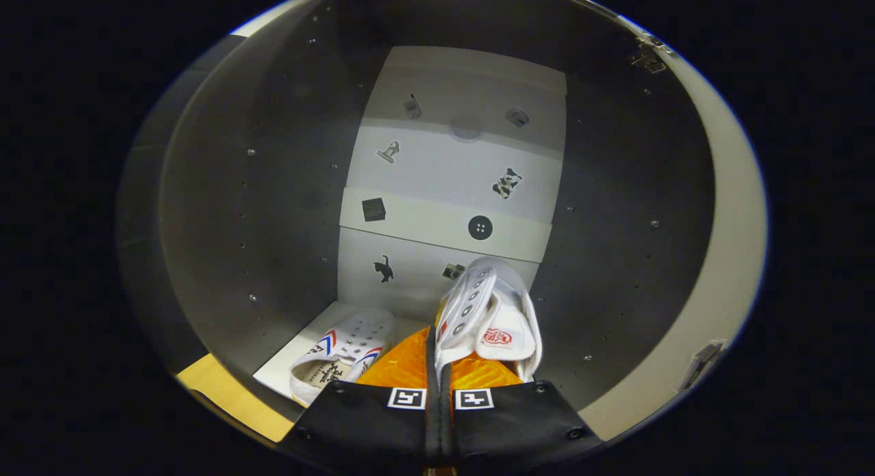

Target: Open the shoe cabinet door, grab the shoes and put them into the shoe cabinet, then close the shoe cabinet door.

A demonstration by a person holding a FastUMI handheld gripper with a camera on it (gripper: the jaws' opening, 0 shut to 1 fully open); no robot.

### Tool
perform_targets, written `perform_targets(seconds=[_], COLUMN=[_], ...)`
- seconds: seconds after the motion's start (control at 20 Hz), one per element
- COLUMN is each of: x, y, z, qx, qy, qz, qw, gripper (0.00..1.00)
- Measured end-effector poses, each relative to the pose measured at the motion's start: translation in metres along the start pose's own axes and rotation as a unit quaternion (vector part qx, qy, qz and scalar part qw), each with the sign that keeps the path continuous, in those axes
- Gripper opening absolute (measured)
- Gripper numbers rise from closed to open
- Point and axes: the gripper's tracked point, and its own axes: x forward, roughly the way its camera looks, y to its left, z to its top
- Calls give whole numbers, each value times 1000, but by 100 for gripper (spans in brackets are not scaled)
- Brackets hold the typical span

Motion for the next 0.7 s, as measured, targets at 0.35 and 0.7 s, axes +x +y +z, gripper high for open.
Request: perform_targets(seconds=[0.35, 0.7], x=[62, 71], y=[2, 6], z=[-60, -74], qx=[-32, -30], qy=[71, 98], qz=[-8, -25], qw=[997, 994], gripper=[2, 11])
